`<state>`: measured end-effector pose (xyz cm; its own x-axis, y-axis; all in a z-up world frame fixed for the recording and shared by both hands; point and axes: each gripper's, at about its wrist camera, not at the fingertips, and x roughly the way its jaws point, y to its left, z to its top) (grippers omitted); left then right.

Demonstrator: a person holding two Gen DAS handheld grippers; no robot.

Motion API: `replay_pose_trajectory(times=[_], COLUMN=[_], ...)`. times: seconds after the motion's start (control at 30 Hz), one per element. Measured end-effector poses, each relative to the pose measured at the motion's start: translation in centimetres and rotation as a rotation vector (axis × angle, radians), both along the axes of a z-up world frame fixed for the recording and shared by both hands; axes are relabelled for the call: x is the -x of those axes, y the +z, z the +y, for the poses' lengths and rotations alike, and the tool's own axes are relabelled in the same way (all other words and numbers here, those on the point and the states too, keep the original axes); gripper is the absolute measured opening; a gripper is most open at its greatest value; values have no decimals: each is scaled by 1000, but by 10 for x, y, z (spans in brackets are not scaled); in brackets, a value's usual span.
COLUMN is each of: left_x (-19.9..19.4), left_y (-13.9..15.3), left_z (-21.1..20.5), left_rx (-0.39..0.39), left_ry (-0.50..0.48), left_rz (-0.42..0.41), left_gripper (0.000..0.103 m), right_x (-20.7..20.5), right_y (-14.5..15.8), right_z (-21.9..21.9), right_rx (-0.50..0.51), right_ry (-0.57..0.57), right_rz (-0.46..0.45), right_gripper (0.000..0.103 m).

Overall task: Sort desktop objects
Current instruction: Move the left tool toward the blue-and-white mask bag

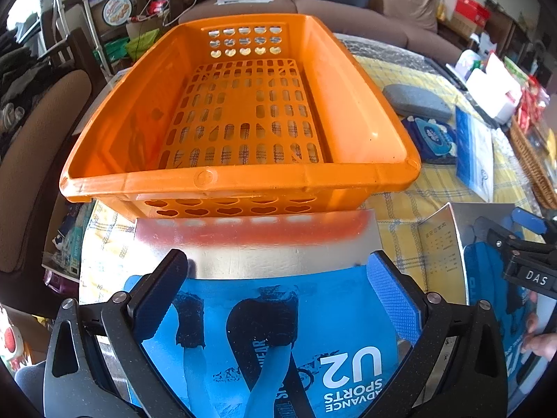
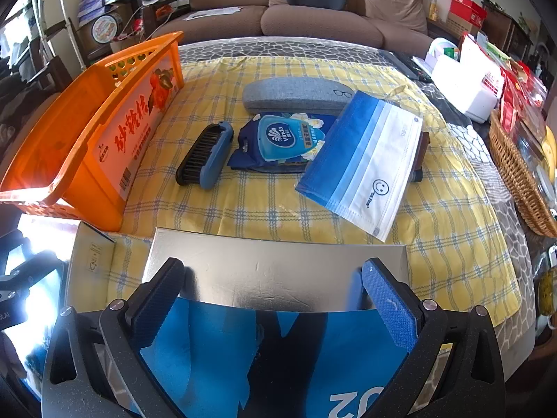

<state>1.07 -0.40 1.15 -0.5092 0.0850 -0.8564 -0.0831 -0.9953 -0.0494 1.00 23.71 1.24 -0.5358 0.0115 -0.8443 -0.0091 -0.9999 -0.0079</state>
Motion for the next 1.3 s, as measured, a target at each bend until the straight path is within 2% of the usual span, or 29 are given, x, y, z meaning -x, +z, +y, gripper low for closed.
replay_pose_trajectory(times=[0.23, 0.47, 0.8, 0.9, 1.07, 1.13, 1.17, 1.2, 1.3], left_x=[-3, 2, 23, 34, 63, 75, 82, 88, 103], left_y=[24, 56, 89, 93, 84, 76, 71, 65, 46], left_z=[7, 34, 94, 113, 148, 163, 171, 179, 199], left_rx=[9, 18, -34, -74, -172, -170, -158, -150, -146], left_ry=[-32, -99, -249, -287, -334, -352, -358, -365, -397], left_rz=[68, 151, 191, 170, 86, 59, 42, 21, -42], left_gripper=[103, 103, 103, 103, 103, 94, 83, 77, 72], right_x=[-1, 1, 13, 17, 26, 29, 31, 34, 43], right_y=[6, 23, 55, 58, 50, 42, 37, 32, 21], right_z=[2, 20, 82, 107, 136, 146, 151, 156, 166], right_rx=[-34, -21, 41, 86, 159, 201, 230, 258, 304], right_ry=[4, -20, -79, -100, -109, -119, -123, -128, -129], right_rz=[14, 54, 86, 84, 63, 51, 43, 33, 14], right_gripper=[103, 103, 103, 103, 103, 101, 100, 98, 92])
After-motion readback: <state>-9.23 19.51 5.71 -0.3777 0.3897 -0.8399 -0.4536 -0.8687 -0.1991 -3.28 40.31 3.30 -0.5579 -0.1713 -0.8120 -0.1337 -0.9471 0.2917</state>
